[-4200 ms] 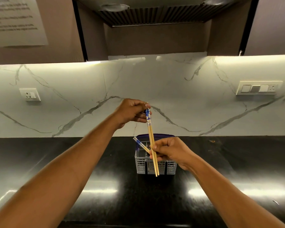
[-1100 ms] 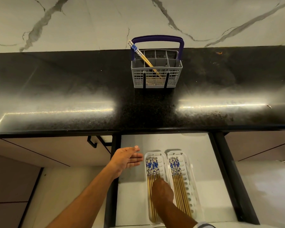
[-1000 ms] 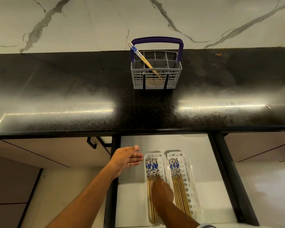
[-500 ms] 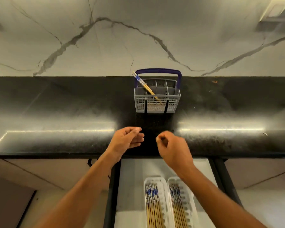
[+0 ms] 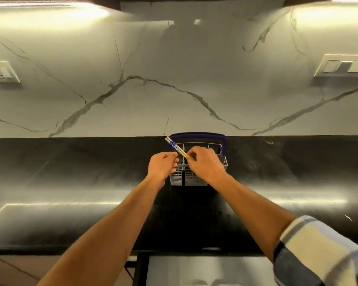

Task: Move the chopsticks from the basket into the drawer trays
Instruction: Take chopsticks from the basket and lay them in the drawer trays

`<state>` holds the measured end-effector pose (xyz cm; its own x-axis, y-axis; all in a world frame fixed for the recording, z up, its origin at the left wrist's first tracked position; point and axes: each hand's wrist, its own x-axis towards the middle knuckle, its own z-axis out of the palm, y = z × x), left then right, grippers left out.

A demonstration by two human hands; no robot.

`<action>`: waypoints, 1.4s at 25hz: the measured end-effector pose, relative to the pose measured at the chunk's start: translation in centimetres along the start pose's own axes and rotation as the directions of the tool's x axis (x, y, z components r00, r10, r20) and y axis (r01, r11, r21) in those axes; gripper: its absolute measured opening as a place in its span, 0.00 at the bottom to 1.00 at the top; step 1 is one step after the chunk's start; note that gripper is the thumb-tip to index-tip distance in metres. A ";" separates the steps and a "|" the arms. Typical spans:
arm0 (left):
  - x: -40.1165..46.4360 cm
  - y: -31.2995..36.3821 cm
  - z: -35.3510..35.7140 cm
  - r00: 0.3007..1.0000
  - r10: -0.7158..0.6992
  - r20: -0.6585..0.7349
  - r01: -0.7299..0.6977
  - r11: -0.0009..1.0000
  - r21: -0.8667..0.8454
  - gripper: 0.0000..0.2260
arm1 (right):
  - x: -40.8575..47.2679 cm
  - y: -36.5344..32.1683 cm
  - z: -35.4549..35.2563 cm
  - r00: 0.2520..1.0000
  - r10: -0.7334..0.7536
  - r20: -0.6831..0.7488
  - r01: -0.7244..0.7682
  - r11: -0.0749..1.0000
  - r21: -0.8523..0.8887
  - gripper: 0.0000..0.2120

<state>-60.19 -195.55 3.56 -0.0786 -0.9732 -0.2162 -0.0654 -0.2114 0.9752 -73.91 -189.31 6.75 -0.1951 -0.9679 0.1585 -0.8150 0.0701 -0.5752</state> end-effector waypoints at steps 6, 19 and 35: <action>4.9 -0.4 2.5 0.988 0.018 -0.151 0.002 0.991 0.131 0.07 | 6.6 2.2 2.6 0.990 0.073 0.121 -0.061 0.993 -0.101 0.07; 6.0 1.7 3.3 0.968 0.248 0.041 -0.252 0.954 0.162 0.08 | 8.0 4.2 2.4 0.992 -0.111 -0.057 0.117 0.985 0.123 0.11; -8.3 16.6 4.7 0.872 0.413 0.262 -0.420 0.907 -0.031 0.05 | -0.6 -2.2 -14.3 0.965 -0.135 -0.225 0.208 0.917 0.339 0.07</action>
<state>-65.27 -190.55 21.33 -0.3565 -0.9122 0.2020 0.0046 0.2145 0.9767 -79.83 -185.39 19.35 -0.2006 -0.8891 0.4113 -0.6032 -0.2187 -0.7670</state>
